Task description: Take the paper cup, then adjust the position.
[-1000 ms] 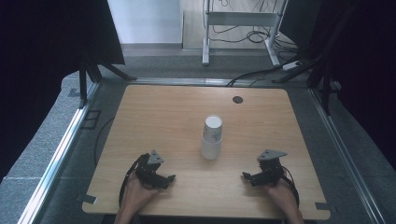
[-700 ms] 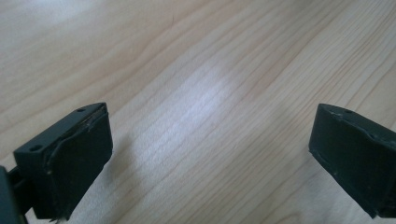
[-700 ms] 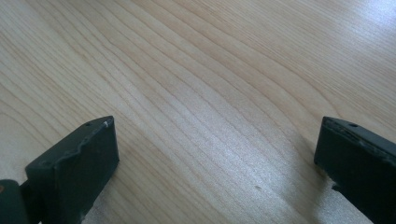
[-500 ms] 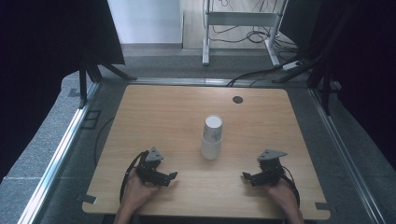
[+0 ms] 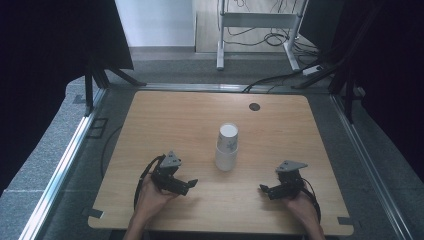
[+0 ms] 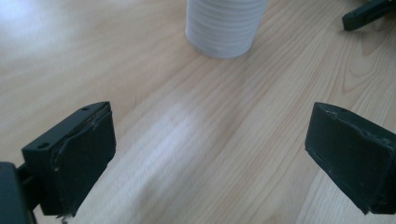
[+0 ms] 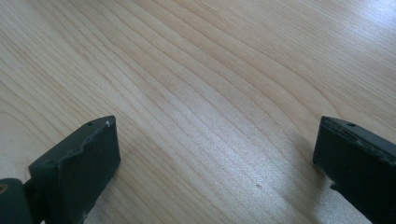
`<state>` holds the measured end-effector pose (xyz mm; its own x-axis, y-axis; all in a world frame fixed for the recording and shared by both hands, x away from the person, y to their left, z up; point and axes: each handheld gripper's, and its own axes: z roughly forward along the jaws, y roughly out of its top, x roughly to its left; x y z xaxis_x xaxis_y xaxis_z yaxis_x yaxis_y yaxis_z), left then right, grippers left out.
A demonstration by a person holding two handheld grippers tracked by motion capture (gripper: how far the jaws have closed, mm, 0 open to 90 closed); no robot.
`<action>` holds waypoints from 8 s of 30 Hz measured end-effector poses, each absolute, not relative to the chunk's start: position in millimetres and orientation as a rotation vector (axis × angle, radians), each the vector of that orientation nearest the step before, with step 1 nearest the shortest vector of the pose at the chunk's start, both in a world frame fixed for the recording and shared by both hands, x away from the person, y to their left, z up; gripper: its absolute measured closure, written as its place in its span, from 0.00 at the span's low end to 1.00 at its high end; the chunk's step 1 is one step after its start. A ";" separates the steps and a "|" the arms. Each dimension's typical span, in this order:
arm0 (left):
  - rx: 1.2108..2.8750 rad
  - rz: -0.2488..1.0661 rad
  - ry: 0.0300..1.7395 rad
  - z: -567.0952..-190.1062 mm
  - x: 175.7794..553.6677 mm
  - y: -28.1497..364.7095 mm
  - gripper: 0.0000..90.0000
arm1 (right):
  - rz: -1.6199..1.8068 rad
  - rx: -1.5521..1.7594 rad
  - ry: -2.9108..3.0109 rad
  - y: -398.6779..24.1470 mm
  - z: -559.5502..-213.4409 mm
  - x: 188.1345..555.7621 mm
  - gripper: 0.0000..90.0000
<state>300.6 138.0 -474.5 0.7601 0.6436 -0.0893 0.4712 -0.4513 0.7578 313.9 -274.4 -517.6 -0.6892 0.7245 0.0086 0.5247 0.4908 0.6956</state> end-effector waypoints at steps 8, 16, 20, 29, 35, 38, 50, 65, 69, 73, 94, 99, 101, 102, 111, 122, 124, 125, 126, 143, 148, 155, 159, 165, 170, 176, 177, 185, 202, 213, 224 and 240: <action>2.111 0.268 0.796 -464.9 304.4 129.9 0.02 | 1.022 1.072 2.442 -275.5 -515.0 314.2 0.02; 2.115 0.269 0.782 -463.9 307.9 126.7 0.03 | 1.104 1.022 2.441 -267.9 -501.4 316.5 0.02; 2.117 0.273 0.774 -461.5 309.9 125.3 0.03 | 1.152 1.005 2.435 -261.5 -495.0 319.5 0.02; 2.118 0.270 0.762 -459.1 311.6 123.6 0.04 | 1.218 0.925 2.446 -242.6 -482.2 328.0 0.03; 2.108 0.264 0.744 -454.1 314.7 123.3 0.05 | 1.251 0.894 2.454 -230.7 -479.8 334.5 0.02; 2.109 0.265 0.740 -451.3 317.1 121.3 0.06 | 1.275 0.885 2.451 -225.8 -478.2 337.9 0.03; 2.100 0.246 0.700 -434.0 333.7 110.0 0.06 | 1.312 0.833 2.453 -208.0 -473.2 348.3 0.06; 2.104 0.227 0.654 -411.5 353.3 94.8 0.07 | 1.345 0.811 2.461 -194.3 -472.7 361.1 0.08; 2.102 0.216 0.656 -407.6 359.1 90.5 0.07 | 1.343 0.795 2.471 -187.9 -473.3 365.0 0.09; 2.104 0.213 0.653 -403.3 363.5 85.5 0.07 | 1.352 0.785 2.476 -181.9 -472.1 368.8 0.10; 2.153 0.228 0.605 -384.2 378.4 58.5 0.07 | 1.408 0.777 2.487 -165.0 -471.0 383.3 0.15; 2.151 0.225 0.600 -383.4 380.1 55.8 0.07 | 1.422 0.777 2.476 -164.9 -470.6 383.9 0.17; 2.151 0.226 0.595 -382.9 380.9 55.1 0.07 | 1.430 0.780 2.475 -165.3 -470.4 384.6 0.18; 2.151 0.223 0.594 -382.7 381.2 54.6 0.07 | 1.429 0.779 2.474 -165.6 -470.3 384.8 0.18; 2.158 0.229 0.596 -382.1 385.0 46.6 0.07 | 1.427 0.784 2.472 -164.8 -469.6 385.5 0.20; 2.171 0.237 0.601 -385.3 390.9 39.1 0.10 | 1.408 0.776 2.476 -163.2 -468.6 384.8 0.21; 2.171 0.239 0.606 -386.3 392.1 38.1 0.12 | 1.408 0.774 2.479 -163.1 -468.3 384.8 0.21; 2.167 0.240 0.611 -386.8 392.6 37.6 0.13 | 1.406 0.771 2.479 -163.0 -468.3 384.9 0.21; 2.163 0.236 0.611 -387.2 393.1 37.4 0.14 | 1.406 0.768 2.480 -163.0 -468.3 384.9 0.21; 2.173 0.245 0.562 -385.7 392.1 32.0 0.35 | 1.402 0.764 2.489 -163.5 -467.9 385.5 0.22; 2.164 0.264 0.550 -380.4 390.2 32.3 0.36 | 1.400 0.761 2.489 -163.4 -467.8 385.7 0.22; 2.165 0.282 0.539 -373.4 388.2 31.8 0.36 | 1.396 0.760 2.491 -163.4 -467.6 385.4 0.22; 2.163 0.285 0.536 -370.0 387.8 32.0 0.36 | 1.402 0.764 2.491 -163.8 -467.9 385.5 0.22; 2.163 0.299 0.528 -362.2 387.1 33.0 0.36 | 1.403 0.765 2.491 -164.0 -468.0 385.3 0.22; 2.159 0.307 0.524 -355.8 385.8 33.2 0.36 | 1.407 0.765 2.489 -164.2 -468.3 385.4 0.22; 2.158 0.319 0.516 -347.7 384.9 34.3 0.36 | 1.406 0.766 2.493 -164.4 -468.2 385.3 0.22; 2.157 0.318 0.519 -346.4 384.6 34.3 0.36 | 1.407 0.766 2.493 -164.5 -468.2 385.3 0.22; 2.155 0.337 0.520 -335.5 382.3 36.8 0.36 | 1.407 0.767 2.491 -164.5 -468.5 385.2 0.22; 2.151 0.387 0.520 -313.1 374.1 46.9 0.36 | 1.400 0.771 2.494 -164.5 -468.1 384.6 0.21; 2.154 0.397 0.530 -307.6 366.5 57.4 0.37 | 1.394 0.773 2.494 -164.6 -468.1 384.4 0.21; 2.152 0.394 0.535 -310.6 356.8 67.1 0.37 | 1.420 0.771 2.481 -167.1 -467.8 383.9 0.12; 2.156 0.367 0.544 -325.1 339.4 79.7 0.37 | 1.397 0.759 2.459 -180.8 -457.5 366.9 0.03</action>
<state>339.4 79.7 -325.1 0.8616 0.5032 0.0671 0.2502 -0.5360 0.8063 366.9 -180.8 -457.5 -0.8447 0.5311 0.0671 0.3295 0.4171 0.8471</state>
